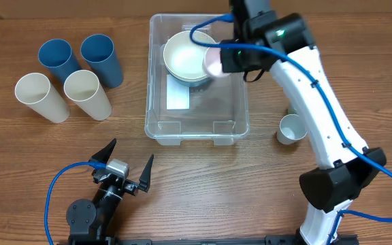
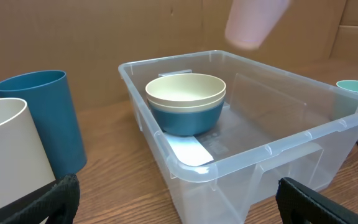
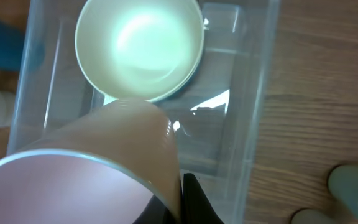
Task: Pack container
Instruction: 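Place the pink cup in the bin beside the bowls and release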
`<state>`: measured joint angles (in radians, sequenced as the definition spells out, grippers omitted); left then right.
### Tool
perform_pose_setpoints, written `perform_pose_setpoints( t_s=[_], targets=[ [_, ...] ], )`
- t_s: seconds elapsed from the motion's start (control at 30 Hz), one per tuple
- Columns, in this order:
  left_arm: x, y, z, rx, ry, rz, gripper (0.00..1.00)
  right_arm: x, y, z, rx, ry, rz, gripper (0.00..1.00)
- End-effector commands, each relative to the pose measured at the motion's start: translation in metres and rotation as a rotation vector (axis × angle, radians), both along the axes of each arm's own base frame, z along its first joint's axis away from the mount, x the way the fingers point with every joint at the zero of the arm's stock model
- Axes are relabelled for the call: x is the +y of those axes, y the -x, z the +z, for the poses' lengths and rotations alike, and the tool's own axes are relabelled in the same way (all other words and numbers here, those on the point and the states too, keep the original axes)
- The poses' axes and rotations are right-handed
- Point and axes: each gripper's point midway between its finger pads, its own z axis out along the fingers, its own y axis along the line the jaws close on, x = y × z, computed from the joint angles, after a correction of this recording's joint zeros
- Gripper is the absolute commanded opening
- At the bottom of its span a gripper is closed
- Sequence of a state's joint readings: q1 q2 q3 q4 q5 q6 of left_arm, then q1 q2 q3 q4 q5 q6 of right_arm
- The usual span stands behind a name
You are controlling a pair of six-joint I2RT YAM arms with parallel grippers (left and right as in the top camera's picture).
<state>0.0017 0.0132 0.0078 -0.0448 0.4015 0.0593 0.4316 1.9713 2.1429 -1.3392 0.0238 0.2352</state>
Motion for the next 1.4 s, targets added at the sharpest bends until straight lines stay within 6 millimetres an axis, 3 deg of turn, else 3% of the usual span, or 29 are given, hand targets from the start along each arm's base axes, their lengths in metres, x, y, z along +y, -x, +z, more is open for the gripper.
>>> perform_pose_setpoints(
  t_s=[0.0, 0.17, 0.43, 0.5, 0.53, 0.7, 0.77, 0.8, 0.83, 0.93, 1.03, 1.1, 1.13, 1.17, 1.2, 1.27, 1.37],
  targets=[
    [-0.001, 0.001, 0.0, -0.004, 0.003, -0.007, 1.0, 0.002, 0.009, -0.03, 0.039, 0.043, 0.012, 0.04],
    [-0.001, 0.001, 0.0, -0.004, 0.003, -0.007, 1.0, 0.02, 0.017, -0.087, 0.111, -0.009, 0.057, 0.04],
    [-0.001, 0.001, 0.0, -0.004, 0.003, -0.007, 1.0, 0.043, 0.02, -0.145, 0.143, -0.021, 0.08, 0.04],
    [-0.001, 0.001, 0.0, -0.003, 0.003, -0.007, 1.0, 0.045, 0.019, -0.155, 0.155, -0.014, 0.081, 0.25],
    [-0.001, 0.001, 0.0, -0.003, 0.003, -0.007, 1.0, 0.045, 0.019, -0.157, 0.159, -0.012, 0.081, 0.29],
    [-0.001, 0.001, 0.0, -0.004, 0.003, -0.007, 1.0, 0.045, 0.017, -0.156, 0.152, -0.014, 0.084, 0.29],
    [-0.001, 0.001, 0.0, -0.003, 0.003, -0.007, 1.0, 0.048, 0.013, -0.146, 0.137, -0.02, 0.087, 0.29],
    [-0.001, 0.001, 0.0, -0.004, 0.003, -0.007, 1.0, 0.048, 0.01, -0.134, 0.127, -0.023, 0.092, 0.31],
    [-0.001, 0.001, 0.0, -0.003, 0.003, -0.007, 1.0, 0.048, 0.003, -0.101, 0.099, -0.026, 0.105, 0.34],
    [-0.001, 0.001, 0.0, -0.004, 0.003, -0.007, 1.0, 0.039, 0.002, -0.05, 0.078, -0.034, 0.087, 0.4],
    [-0.001, 0.001, 0.0, -0.004, 0.003, -0.007, 1.0, -0.002, -0.004, -0.009, 0.05, 0.004, -0.011, 0.42],
    [-0.001, 0.001, 0.0, -0.004, 0.003, -0.007, 1.0, -0.046, -0.007, 0.0, 0.077, 0.014, -0.139, 0.43],
    [-0.001, 0.001, 0.0, -0.004, 0.003, -0.007, 1.0, -0.081, -0.008, -0.002, 0.111, 0.023, -0.225, 0.43],
    [-0.001, 0.001, 0.0, -0.004, 0.003, -0.007, 1.0, -0.101, -0.008, -0.003, 0.133, 0.025, -0.276, 0.43],
    [-0.001, 0.001, 0.0, -0.004, 0.003, -0.007, 1.0, -0.141, -0.008, -0.008, 0.168, 0.022, -0.382, 0.44],
    [-0.001, 0.001, 0.0, -0.004, 0.003, -0.007, 1.0, -0.201, -0.006, -0.014, 0.199, 0.017, -0.522, 0.45],
    [-0.001, 0.001, 0.0, -0.004, 0.003, -0.007, 1.0, -0.251, 0.002, -0.033, 0.249, 0.015, -0.629, 0.45]
  ],
)
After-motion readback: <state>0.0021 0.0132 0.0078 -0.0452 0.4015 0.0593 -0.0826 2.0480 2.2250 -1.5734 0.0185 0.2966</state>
